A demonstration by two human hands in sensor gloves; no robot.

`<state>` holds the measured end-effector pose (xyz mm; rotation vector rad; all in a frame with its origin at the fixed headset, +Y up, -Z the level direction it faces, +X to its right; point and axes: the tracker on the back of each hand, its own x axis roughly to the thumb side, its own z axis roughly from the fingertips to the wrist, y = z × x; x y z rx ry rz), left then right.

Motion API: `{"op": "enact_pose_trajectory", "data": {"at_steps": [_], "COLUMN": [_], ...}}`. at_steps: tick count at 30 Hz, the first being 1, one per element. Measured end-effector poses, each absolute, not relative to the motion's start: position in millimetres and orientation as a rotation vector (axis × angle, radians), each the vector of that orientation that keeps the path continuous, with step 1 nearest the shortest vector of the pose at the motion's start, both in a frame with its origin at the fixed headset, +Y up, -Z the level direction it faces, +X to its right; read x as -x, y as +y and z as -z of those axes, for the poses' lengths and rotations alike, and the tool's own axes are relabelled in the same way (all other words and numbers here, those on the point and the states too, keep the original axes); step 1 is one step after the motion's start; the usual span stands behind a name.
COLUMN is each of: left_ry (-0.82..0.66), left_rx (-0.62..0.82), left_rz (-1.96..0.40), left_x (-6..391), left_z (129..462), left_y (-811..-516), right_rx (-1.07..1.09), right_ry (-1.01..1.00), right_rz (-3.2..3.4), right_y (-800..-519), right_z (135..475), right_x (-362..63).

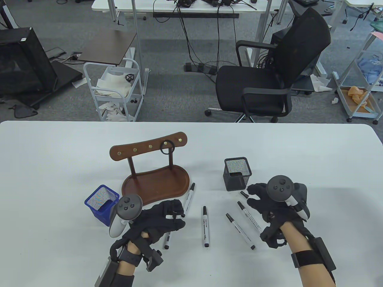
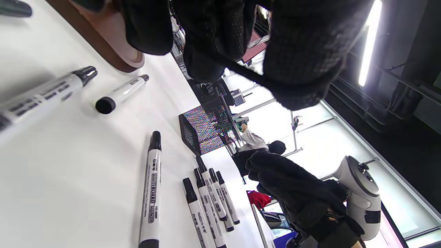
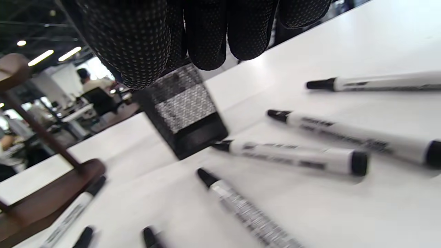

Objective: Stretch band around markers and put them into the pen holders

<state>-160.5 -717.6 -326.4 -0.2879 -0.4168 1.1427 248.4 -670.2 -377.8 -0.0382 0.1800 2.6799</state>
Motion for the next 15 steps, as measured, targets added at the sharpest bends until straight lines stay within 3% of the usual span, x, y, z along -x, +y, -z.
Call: {"op": "enact_pose_trajectory", "data": {"at_steps": [6, 15], "left_ry": [-0.412, -0.409], "left_rx": [0.285, 0.283], "left_rz": [-1.147, -1.142], "left_x": [162.9, 164.6], "left_z": [326.2, 326.0], "left_y": [-718.0, -718.7], "right_rx": [0.282, 0.565], "right_ry": [0.214, 0.291], "right_rz": [-2.726, -2.772], "right_y": [-680.1, -715.1], "right_z": [399.3, 427.2], "right_x": [-287.3, -311.6]}}
